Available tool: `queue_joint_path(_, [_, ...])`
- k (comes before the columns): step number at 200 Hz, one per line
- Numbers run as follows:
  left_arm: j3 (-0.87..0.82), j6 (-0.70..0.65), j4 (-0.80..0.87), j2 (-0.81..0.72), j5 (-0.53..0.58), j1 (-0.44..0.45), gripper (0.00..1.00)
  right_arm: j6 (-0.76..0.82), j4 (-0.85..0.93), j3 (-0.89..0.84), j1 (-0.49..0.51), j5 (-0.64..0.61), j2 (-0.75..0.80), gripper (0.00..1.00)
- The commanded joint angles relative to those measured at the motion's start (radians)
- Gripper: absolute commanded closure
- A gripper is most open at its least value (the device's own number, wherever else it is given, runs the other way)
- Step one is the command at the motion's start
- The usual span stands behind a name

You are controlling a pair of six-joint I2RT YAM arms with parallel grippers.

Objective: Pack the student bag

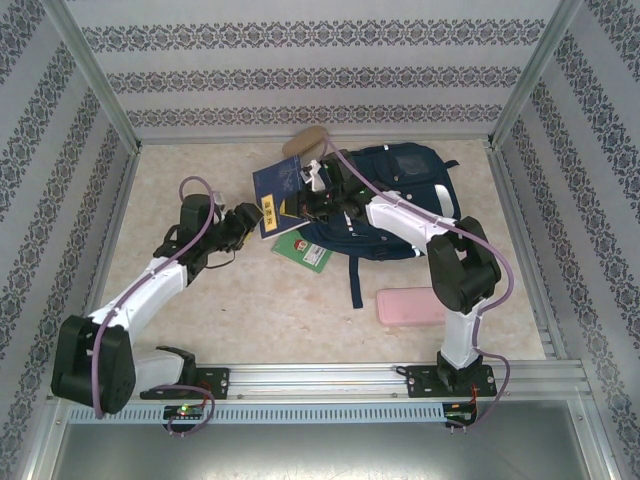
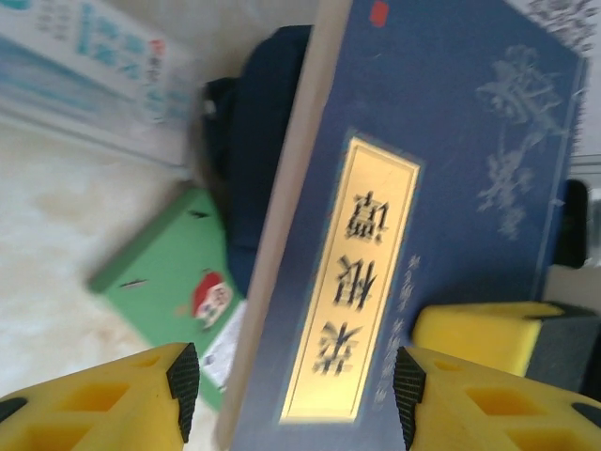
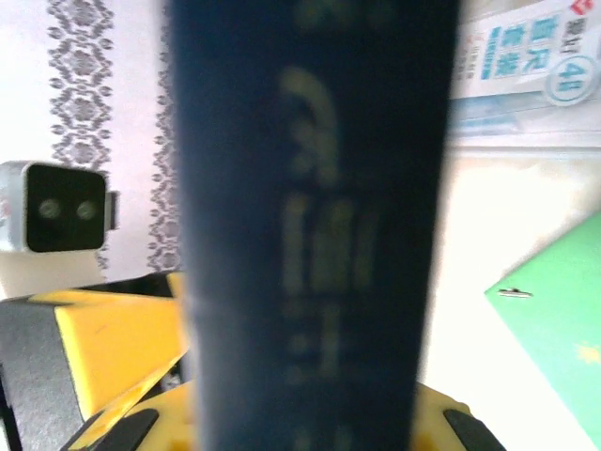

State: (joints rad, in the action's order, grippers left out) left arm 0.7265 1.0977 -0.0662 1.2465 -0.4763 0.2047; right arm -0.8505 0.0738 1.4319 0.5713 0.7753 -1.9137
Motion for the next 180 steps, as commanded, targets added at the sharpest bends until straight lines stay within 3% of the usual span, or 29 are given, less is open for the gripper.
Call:
queue_joint_path(1, [0.021,0.090,-0.199,0.041,-0.108,-0.013,0.42,-0.124,-0.214,-0.028,0.001,0.107,0.036,1.00])
queue_joint_path(80, [0.059,0.086,-0.223,0.108,-0.149,-0.049,0.43,-0.315,-0.476,-0.046,-0.006,0.178,-0.015,1.00])
queue_joint_path(124, [0.091,0.019,-0.090,0.127,-0.105,-0.065,0.41,-0.322,-0.486,-0.042,-0.007,0.174,-0.020,1.00])
queue_joint_path(146, [0.087,0.025,-0.108,0.132,-0.112,-0.067,0.41,-0.319,-0.485,-0.042,-0.007,0.173,-0.021,1.00])
queue_joint_path(164, [0.131,-0.040,0.021,0.140,-0.084,-0.066,0.41,-0.303,-0.469,-0.048,-0.007,0.158,-0.014,1.00])
queue_joint_path(180, [0.114,-0.022,-0.015,0.136,-0.099,-0.065,0.41,-0.307,-0.477,-0.050,-0.007,0.161,-0.015,1.00])
